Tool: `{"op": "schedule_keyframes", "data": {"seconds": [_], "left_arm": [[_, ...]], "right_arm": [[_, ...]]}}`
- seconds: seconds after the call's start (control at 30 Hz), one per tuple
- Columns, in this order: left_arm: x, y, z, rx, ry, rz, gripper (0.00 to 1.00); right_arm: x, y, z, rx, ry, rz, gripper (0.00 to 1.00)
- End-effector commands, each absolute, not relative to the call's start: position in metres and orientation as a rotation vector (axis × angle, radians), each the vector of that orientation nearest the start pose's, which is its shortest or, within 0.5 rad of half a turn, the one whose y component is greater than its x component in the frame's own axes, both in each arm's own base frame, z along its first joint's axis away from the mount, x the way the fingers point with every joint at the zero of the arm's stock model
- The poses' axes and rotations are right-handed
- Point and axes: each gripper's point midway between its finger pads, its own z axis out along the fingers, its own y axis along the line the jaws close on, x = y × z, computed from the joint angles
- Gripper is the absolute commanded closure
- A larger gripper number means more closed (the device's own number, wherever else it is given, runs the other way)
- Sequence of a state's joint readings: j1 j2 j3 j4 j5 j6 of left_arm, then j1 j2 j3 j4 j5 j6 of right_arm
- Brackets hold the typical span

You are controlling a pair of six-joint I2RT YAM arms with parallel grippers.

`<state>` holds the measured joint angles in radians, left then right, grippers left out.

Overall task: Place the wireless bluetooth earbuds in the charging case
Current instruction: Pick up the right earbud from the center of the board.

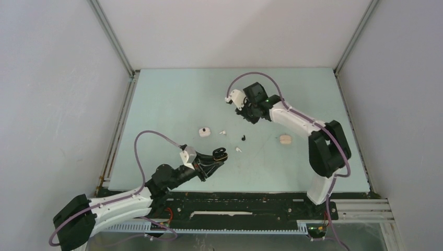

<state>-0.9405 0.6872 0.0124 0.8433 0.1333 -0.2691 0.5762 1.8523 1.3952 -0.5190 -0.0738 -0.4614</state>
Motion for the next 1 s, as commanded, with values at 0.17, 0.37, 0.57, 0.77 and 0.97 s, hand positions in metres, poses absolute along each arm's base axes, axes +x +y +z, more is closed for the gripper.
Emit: {"op": "schedule_keyframes", "data": {"seconds": [0.17, 0.37, 0.57, 0.77, 0.97], "left_arm": [[0.162, -0.271, 0.189, 0.590, 1.356, -1.045, 1.00], [0.174, -0.285, 0.190, 0.586, 1.373, -1.038, 1.00], [0.187, -0.294, 0.203, 0.564, 1.372, -1.012, 1.00], [0.199, -0.292, 0.215, 0.555, 1.339, -0.937, 1.00], [0.195, -0.290, 0.210, 0.606, 1.294, -0.909, 0.99]], "right_arm": [[0.384, 0.188, 0.202, -1.508, 1.815, -0.328, 0.92], [0.366, 0.191, 0.281, -1.588, 1.510, -0.538, 1.00], [0.323, 0.198, 0.319, -1.650, 1.267, -0.675, 1.00], [0.271, 0.208, 0.336, -1.662, 0.954, -0.845, 1.00], [0.256, 0.208, 0.325, -1.589, 0.679, -1.049, 1.00]]}}
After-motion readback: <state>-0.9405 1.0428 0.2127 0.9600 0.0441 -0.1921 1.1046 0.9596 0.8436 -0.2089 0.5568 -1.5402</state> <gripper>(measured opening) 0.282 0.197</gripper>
